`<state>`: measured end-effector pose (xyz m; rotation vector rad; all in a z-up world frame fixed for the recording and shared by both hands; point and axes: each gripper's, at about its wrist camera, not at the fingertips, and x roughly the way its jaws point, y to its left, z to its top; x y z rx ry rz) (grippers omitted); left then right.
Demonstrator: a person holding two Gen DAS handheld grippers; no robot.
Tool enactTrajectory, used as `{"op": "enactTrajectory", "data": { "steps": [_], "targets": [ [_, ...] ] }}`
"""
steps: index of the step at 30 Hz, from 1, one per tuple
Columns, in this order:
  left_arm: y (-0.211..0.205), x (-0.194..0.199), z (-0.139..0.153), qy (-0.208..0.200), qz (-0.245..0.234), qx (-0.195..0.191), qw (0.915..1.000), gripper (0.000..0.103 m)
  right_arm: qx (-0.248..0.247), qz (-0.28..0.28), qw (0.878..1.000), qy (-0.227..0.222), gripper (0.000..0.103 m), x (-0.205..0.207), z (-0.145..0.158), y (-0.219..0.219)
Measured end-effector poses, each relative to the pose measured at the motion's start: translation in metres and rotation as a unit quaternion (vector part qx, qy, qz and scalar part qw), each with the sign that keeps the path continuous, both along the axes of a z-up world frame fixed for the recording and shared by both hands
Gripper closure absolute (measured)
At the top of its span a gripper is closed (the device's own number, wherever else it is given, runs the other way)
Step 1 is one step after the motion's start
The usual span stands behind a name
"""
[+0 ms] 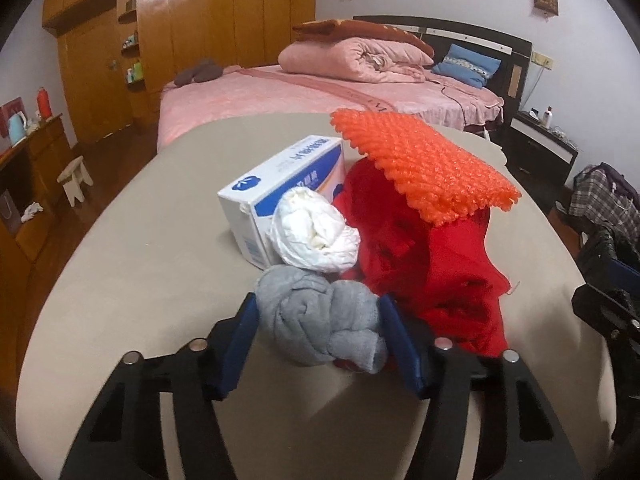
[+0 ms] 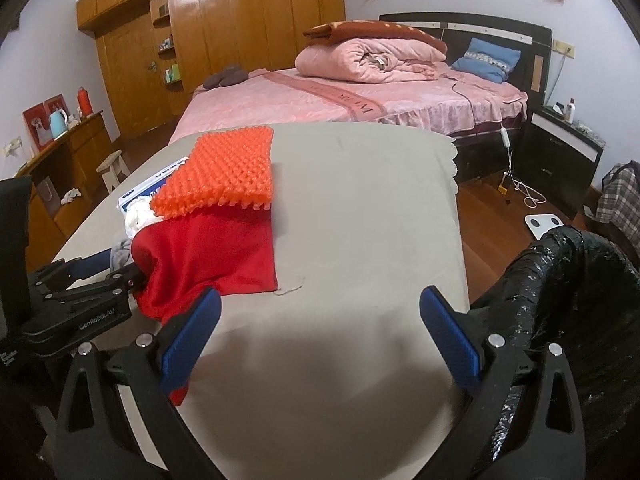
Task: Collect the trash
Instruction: 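Move both tools back to the pile and grasp the grey sock with the left tool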
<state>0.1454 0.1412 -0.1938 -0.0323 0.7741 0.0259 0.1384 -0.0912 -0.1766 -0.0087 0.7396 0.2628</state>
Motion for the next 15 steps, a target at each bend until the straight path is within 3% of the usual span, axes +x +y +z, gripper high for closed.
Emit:
{"op": "enactTrajectory", "data": {
  "steps": [10, 15],
  "targets": [
    [0.010, -0.017, 0.014, -0.037, 0.003, -0.024, 0.9990, 0.077, 0.002, 0.000, 1.000, -0.010, 0.006, -0.001, 0.008, 0.002],
    [0.014, -0.024, 0.017, -0.034, 0.008, -0.028, 0.9990, 0.079, 0.003, 0.005, 1.000, -0.012, 0.006, -0.001, 0.011, 0.005]
  ]
}}
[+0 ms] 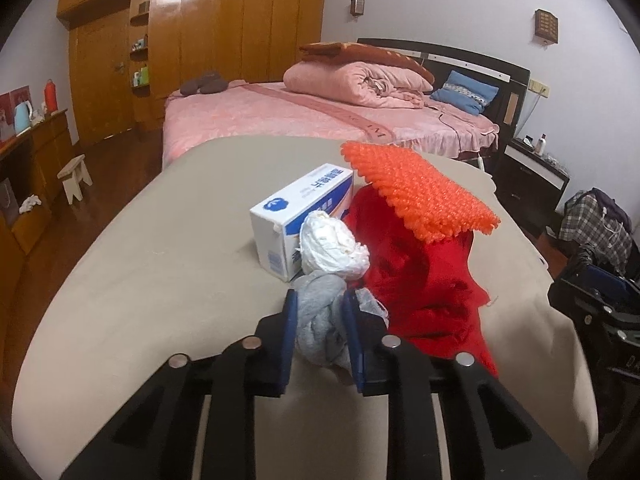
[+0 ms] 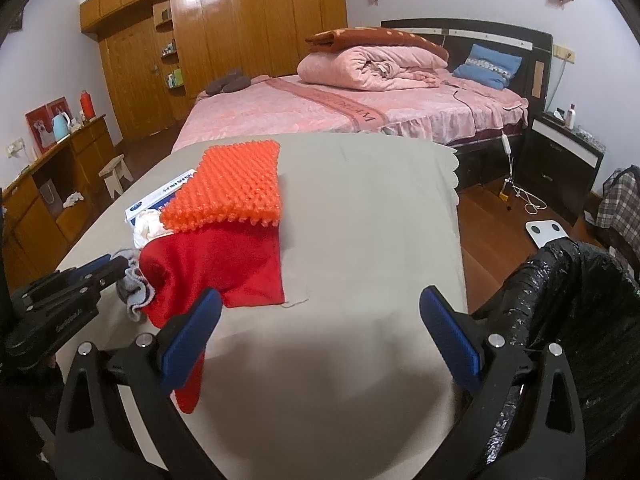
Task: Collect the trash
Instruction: 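Move both tools back to the pile and grasp the grey sock with the left tool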
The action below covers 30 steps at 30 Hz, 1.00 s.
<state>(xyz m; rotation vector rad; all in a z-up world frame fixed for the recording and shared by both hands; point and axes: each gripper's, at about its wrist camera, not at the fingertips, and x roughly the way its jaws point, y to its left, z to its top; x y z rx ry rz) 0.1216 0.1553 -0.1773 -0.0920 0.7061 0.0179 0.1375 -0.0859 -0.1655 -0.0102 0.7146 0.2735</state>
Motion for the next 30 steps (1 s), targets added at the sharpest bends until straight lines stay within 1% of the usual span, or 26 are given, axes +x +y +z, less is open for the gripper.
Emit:
{"op": "enactTrajectory", "data": {
  "steps": [3, 4, 6, 9, 12, 14, 15, 16, 17, 19, 23, 25, 30],
  "targets": [
    [-0.001, 0.001, -0.002, 0.004, 0.001, 0.009, 0.9999, 0.068, -0.002, 0.005, 1.000, 0.001, 0.006, -0.001, -0.001, 0.002],
    [-0.001, 0.003, -0.002, 0.006, 0.003, 0.012, 0.9999, 0.057, -0.001, 0.006, 1.000, 0.002, 0.006, -0.001, -0.001, 0.002],
    [-0.001, 0.007, -0.004, 0.011, 0.006, 0.013, 0.9998, 0.047, -0.002, 0.007, 1.000, 0.002, 0.006, -0.001, 0.000, 0.002],
    [-0.001, 0.015, -0.011, 0.026, 0.009, 0.008, 0.9996, 0.041, 0.000, 0.004, 1.000, 0.002, 0.006, 0.000, 0.000, 0.001],
    [-0.003, 0.021, -0.018, 0.041, 0.007, 0.004, 0.9991, 0.037, 0.001, 0.001, 1.000, 0.004, 0.006, 0.001, -0.001, 0.000],
    [-0.005, 0.024, -0.022, 0.050, 0.004, 0.001, 0.9988, 0.037, 0.002, 0.001, 1.000, 0.006, 0.006, 0.002, -0.003, -0.001],
    [-0.006, 0.027, -0.025, 0.055, -0.001, -0.006, 0.9985, 0.039, 0.002, 0.001, 1.000, 0.007, 0.006, 0.002, -0.003, -0.002],
    [-0.005, 0.027, -0.026, 0.057, -0.008, -0.014, 0.9983, 0.054, 0.002, 0.002, 1.000, 0.007, 0.006, 0.002, -0.003, -0.002],
    [-0.005, 0.027, -0.026, 0.057, -0.015, -0.024, 0.9980, 0.058, 0.002, 0.003, 1.000, 0.007, 0.006, 0.002, -0.003, -0.002],
    [-0.005, 0.026, -0.024, 0.051, -0.015, -0.026, 0.9982, 0.064, 0.003, 0.004, 1.000, 0.006, 0.006, 0.003, -0.002, -0.002],
    [-0.001, 0.017, -0.016, 0.027, -0.008, -0.031, 0.9991, 0.066, 0.004, 0.006, 1.000, 0.002, 0.006, 0.003, 0.002, -0.001],
    [0.001, 0.008, -0.006, 0.012, -0.006, -0.025, 0.9996, 0.066, 0.006, 0.009, 1.000, -0.002, 0.006, 0.003, 0.006, 0.001],
    [0.009, -0.006, 0.012, -0.002, -0.003, -0.017, 0.9999, 0.066, 0.010, 0.019, 1.000, -0.012, 0.006, 0.003, 0.014, 0.010]
  ]
}}
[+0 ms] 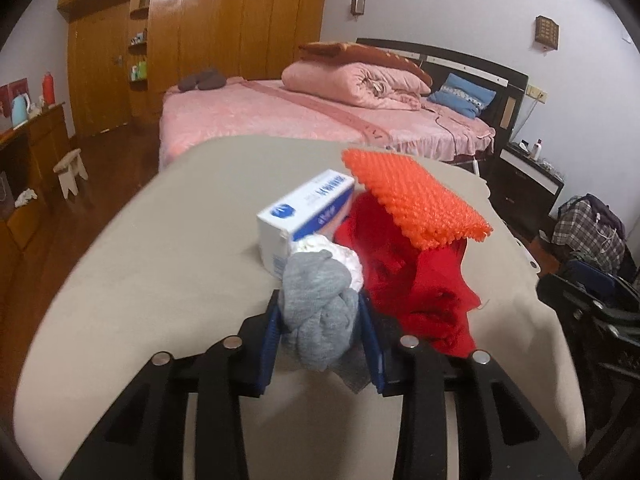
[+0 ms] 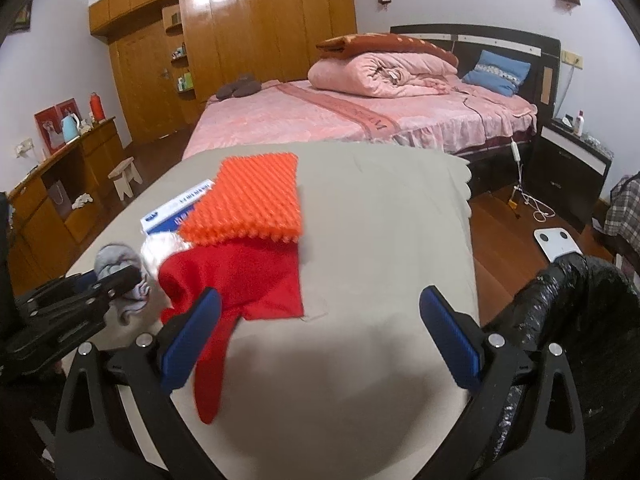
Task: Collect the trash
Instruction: 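Move both tools back to the pile and grasp the grey sock with the left tool, then grasp the white tissue ball with the right tool while the left tool holds the grey sock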
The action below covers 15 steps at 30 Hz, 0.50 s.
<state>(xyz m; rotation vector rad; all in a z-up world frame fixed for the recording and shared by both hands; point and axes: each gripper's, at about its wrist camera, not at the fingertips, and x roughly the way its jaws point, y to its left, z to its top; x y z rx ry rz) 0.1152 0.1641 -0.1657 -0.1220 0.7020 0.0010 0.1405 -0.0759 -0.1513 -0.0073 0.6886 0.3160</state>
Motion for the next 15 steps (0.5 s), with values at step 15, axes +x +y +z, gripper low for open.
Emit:
{"op": "enactTrajectory", "data": {
  "steps": [15],
  "targets": [
    [0.058, -0.019, 0.010, -0.015, 0.070, 0.035, 0.9968, 0.066, 0.033, 0.088, 0.996, -0.010, 0.010, 0.008, 0.021, 0.087]
  ]
}}
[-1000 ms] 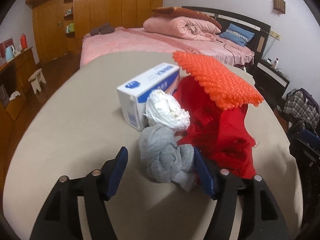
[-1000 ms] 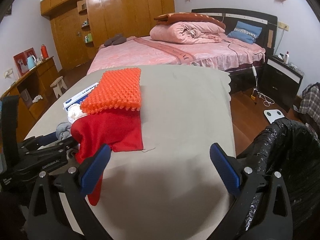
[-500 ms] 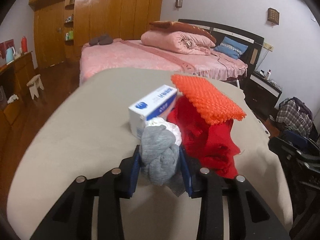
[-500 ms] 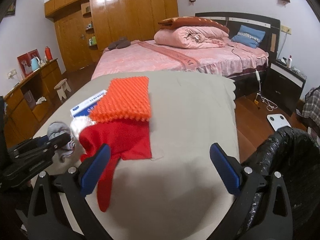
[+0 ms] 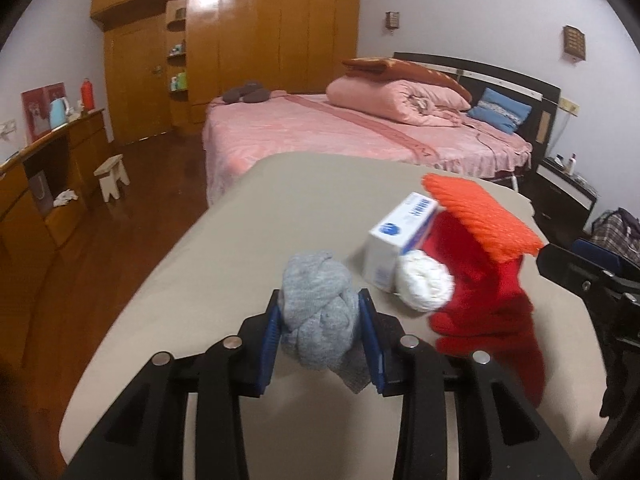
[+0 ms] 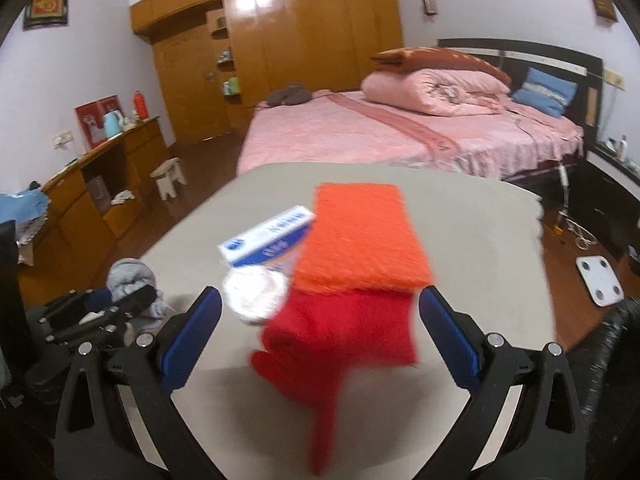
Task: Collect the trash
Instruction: 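Grasp the white tissue ball with the right tool while the left tool holds the grey sock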
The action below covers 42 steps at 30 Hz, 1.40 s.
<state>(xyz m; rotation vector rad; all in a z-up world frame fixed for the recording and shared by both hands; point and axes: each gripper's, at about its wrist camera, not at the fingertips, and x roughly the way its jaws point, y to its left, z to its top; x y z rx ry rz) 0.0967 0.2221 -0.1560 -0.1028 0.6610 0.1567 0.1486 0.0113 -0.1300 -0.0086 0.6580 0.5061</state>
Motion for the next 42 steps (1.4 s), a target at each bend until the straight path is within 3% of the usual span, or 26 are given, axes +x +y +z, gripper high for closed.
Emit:
{"op": "enactTrajectory", "data": {
  "steps": [10, 21, 24, 26, 31, 42],
  "targets": [
    [0.035, -0.005, -0.005, -0.002, 0.038, 0.005, 0.9993, 0.066, -0.008, 0.063, 0.997, 0.041, 0.034, 0.014, -0.023, 0.063],
    [0.037, 0.002, -0.017, 0.003, 0.042, -0.004, 0.9991, 0.066, -0.045, 0.057, 0.995, 0.071, 0.038, 0.032, -0.055, 0.079],
    [0.037, 0.003, -0.018, 0.005, 0.042, -0.005, 0.9991, 0.066, -0.050, 0.065, 0.994, 0.075, 0.046, 0.030, -0.059, 0.083],
    [0.038, 0.002, -0.018, 0.006, 0.042, -0.004, 0.9991, 0.066, -0.058, 0.070, 0.993, 0.079, 0.061, 0.030, -0.062, 0.085],
    [0.037, 0.000, -0.016, 0.007, 0.043, -0.003, 0.9990, 0.066, -0.045, 0.079, 0.993, 0.081, 0.072, 0.025, -0.054, 0.078],
    [0.022, -0.014, 0.006, -0.015, 0.029, 0.001, 0.9995, 0.066, 0.010, 0.099, 0.994, 0.050, 0.072, -0.013, -0.003, 0.044]
  ]
}}
